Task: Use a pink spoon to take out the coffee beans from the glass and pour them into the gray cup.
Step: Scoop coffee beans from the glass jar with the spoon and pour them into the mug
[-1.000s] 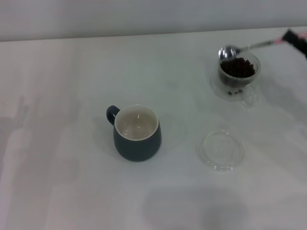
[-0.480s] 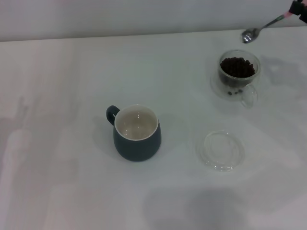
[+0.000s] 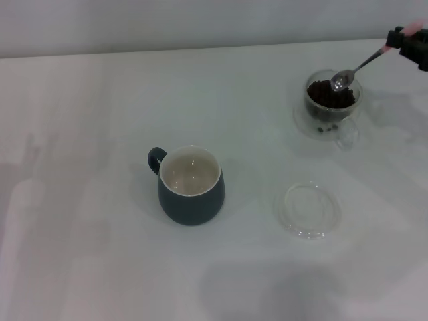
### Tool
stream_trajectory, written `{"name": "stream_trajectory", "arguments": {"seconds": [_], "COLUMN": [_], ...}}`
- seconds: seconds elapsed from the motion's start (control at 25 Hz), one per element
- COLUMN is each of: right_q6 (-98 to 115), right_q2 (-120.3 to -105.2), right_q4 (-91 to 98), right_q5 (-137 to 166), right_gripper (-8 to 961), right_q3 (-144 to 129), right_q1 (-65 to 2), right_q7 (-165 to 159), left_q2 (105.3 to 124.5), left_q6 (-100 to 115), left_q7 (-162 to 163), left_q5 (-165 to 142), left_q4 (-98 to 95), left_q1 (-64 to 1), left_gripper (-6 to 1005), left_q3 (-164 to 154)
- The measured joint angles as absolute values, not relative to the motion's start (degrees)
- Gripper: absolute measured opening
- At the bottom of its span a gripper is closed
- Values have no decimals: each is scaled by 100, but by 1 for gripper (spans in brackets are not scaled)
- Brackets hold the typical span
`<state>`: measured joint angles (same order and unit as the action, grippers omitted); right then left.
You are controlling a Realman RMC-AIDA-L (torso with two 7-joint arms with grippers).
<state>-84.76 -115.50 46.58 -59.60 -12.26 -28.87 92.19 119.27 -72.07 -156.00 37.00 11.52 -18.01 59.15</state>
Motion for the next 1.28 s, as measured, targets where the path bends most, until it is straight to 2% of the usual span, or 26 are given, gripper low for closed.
{"name": "stream_trajectory", "arguments": {"seconds": [1.28], "right_q6": [-7549], "right_q2": [-11531], "right_q4": [4513], "right_q5": [-5985], "right_gripper": [145], "right_q3": [-1998], "right_q1": [-2830], "right_q7": [7626], "left_q2": [11935], "left_q6": [-7207], "left_q7": [-15600], "left_q5": [3700], "left_q4": [1151], "left_q1": [-1937], "left_gripper": [818], "left_q3": [5915]}}
